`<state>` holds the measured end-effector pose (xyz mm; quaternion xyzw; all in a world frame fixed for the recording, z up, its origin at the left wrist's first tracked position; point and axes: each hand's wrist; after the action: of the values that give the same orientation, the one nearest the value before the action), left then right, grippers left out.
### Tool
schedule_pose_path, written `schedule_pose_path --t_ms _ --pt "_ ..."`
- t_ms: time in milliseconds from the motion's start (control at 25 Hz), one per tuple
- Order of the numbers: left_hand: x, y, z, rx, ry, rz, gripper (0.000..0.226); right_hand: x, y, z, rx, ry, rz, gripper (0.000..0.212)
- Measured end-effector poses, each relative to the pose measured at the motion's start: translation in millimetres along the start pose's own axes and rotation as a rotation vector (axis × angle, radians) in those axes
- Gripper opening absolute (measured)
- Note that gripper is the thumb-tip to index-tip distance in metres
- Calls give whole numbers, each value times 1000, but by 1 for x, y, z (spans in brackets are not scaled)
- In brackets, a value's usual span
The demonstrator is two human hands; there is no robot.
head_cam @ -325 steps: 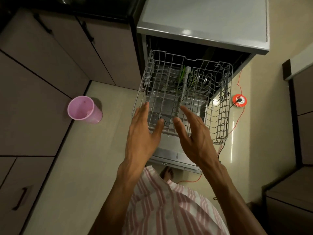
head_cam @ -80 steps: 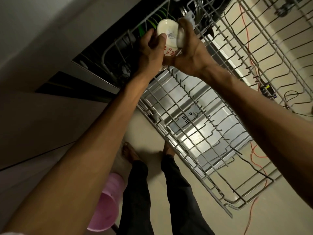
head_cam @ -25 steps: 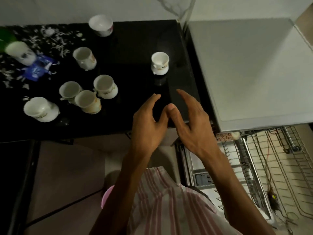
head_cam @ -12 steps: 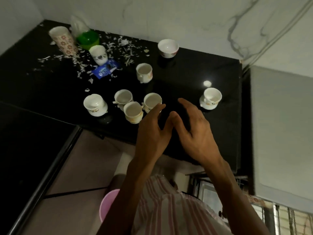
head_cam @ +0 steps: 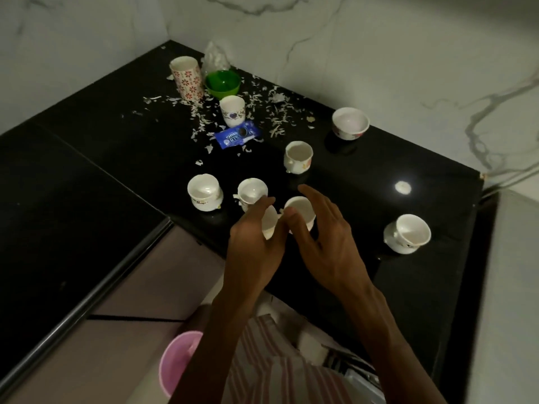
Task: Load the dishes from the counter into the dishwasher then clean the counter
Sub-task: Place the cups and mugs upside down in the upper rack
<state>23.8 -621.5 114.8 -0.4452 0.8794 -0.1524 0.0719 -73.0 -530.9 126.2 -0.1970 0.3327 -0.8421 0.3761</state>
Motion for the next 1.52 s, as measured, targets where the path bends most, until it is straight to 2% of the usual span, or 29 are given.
schedule_pose_path --t_ms 160,280,400,600,680,760,880,1040,1320,1520 --pt "33 -22 7 -23 -17 -39 56 38 19 16 -12 -16 40 66" --pt "77 -45 19 -1 -11 -36 42 77 44 26 -23 -48 6 66" --pt "128 -66 30 71 -34 -32 46 122 68 33 -61 -84 8 68" --pt "213 -97 55 90 -6 -48 40 207 107 54 -146 -62 107 57" --pt "248 -105 68 96 -51 -26 44 237 120 60 -163 -45 170 53" --pt "282 -113 78 88 -99 -8 56 262 129 64 -178 -25 208 59" --pt "339 -127 97 124 -60 22 73 292 141 72 -201 -28 214 61" --pt "407 -136 113 257 16 20 89 316 148 80 -240 -37 201 57" --pt "480 -131 116 380 128 86 67 318 145 73 -176 -32 115 57" --pt "500 -133 129 442 29 55 68 305 135 61 -160 -34 35 56"
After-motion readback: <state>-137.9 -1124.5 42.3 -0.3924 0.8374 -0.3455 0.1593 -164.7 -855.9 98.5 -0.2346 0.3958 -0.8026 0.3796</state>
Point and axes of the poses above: each hand's wrist, its own x-axis towards the middle knuckle, its own y-axis out of the palm, z = x × y, and after that the axes turned 7 degrees about -x, right-handed
